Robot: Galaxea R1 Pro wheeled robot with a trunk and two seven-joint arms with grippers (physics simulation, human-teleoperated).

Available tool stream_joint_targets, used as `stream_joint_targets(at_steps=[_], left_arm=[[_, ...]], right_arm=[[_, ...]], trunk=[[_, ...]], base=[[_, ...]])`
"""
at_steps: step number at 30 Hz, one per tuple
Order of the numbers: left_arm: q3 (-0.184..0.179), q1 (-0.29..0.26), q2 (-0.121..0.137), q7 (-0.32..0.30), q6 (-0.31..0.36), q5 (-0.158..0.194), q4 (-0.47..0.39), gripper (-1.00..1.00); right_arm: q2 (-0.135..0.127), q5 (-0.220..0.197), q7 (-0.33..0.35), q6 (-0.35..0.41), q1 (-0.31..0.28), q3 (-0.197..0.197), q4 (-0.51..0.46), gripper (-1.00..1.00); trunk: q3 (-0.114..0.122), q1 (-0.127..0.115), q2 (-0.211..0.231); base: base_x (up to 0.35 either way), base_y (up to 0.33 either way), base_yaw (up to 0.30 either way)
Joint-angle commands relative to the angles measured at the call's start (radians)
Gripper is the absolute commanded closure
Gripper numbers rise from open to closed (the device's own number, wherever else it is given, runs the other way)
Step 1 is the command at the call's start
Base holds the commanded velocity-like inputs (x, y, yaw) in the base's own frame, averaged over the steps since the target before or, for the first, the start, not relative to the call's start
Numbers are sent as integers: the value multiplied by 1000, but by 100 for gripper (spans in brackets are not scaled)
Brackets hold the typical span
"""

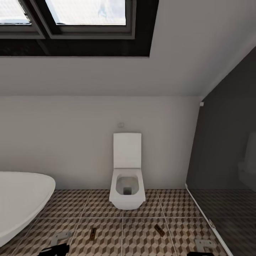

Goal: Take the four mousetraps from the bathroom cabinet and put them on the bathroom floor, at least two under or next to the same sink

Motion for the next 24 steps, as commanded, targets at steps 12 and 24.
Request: stream_joint_targets(at_steps=[12,24], left_arm=[[-9,2,-2,2,-14,10,23,-100],[-10,2,-11,2,-15,10,25,-100]], right_arm=[[4,0,-2,-5,23,-1,3,-100],[7,0,-1,-5,73,-1,4,-100]], trunk=[[37,-46,84],[74,-92,168]], base=[[0,0,0],[0,0,0]])
